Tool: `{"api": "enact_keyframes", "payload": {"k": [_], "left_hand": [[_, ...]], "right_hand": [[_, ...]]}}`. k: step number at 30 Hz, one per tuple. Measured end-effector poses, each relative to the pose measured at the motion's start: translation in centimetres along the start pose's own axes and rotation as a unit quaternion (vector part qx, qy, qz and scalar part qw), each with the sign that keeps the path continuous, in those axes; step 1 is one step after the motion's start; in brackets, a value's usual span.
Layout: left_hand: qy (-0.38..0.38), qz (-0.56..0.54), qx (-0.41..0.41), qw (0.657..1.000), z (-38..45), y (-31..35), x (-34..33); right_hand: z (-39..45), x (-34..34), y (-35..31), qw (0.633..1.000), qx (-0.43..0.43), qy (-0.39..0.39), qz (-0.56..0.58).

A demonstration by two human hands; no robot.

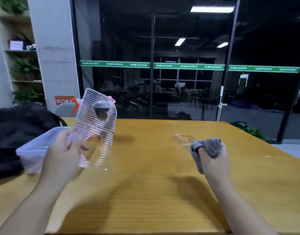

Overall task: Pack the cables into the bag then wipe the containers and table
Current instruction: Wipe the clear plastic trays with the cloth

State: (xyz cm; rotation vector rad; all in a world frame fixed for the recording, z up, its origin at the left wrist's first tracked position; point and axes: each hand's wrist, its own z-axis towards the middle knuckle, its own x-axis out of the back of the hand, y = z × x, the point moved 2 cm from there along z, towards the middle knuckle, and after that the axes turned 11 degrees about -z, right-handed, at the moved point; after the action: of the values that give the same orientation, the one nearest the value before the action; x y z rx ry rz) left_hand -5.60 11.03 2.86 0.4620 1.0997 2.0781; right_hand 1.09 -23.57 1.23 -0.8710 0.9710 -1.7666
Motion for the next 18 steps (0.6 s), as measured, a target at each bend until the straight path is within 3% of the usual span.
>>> {"api": "enact_keyframes", "payload": {"k": [3,9,18], "left_hand": [[0.027,0.087,-0.011,0.996,2.6,0.5,3.2],[-0.009,0.104,0.125,0.987,6.3,-3.0,6.3],[0.022,0.325,0.070,0.943,9.4,-2.6,6.9]], "right_hand": [[-0.4,0.1,0.3,0.999,0.027,-0.008,-0.038],[-0.8,-0.4,1.1,0.991,0.060,-0.039,-0.111],[-0.9,-0.6,0.8,0.990,0.073,-0.051,-0.107]]}}
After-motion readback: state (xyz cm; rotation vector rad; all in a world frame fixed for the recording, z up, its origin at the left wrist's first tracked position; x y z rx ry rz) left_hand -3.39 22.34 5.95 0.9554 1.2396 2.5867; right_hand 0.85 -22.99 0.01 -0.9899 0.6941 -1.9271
